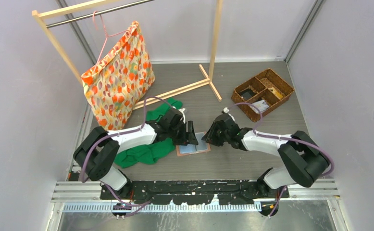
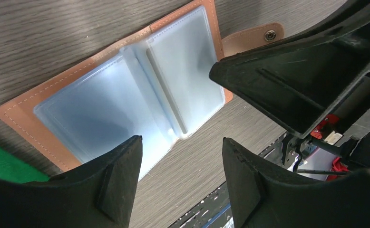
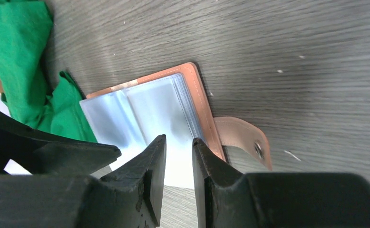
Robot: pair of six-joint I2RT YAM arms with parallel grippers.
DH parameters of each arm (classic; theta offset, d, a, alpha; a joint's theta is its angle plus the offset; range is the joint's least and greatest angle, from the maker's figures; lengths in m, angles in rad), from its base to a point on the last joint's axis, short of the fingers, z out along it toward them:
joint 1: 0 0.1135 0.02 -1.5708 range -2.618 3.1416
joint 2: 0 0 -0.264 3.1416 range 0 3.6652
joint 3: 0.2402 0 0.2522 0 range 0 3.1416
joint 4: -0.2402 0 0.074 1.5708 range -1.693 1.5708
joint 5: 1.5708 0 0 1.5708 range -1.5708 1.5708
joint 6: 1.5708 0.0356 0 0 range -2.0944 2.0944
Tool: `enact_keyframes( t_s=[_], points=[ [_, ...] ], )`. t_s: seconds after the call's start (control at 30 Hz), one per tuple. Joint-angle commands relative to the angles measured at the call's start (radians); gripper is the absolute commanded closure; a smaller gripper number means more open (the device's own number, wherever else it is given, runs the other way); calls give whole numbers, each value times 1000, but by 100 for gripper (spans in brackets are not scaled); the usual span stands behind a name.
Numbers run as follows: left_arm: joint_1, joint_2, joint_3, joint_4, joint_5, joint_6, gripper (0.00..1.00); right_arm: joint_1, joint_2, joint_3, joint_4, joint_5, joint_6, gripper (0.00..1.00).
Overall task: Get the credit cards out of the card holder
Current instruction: Remove the credit card from the card holder.
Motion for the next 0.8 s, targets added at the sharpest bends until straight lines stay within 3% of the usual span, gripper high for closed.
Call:
enact_keyframes(
  t_s=[0.0, 0.23, 0.43, 0.77],
  points=[
    [8, -15, -32, -22, -28, 7, 36, 0, 47, 58, 28, -58, -59, 68],
    [27, 31, -89, 11, 0, -17, 37, 1, 80, 47, 38, -83, -68, 68],
    [29, 50, -108, 70, 47, -16, 37, 1, 115, 18, 147, -191, -21, 67],
    [39, 22, -95, 34, 41, 6, 37, 2, 116, 15, 256, -314, 28, 68]
  ],
)
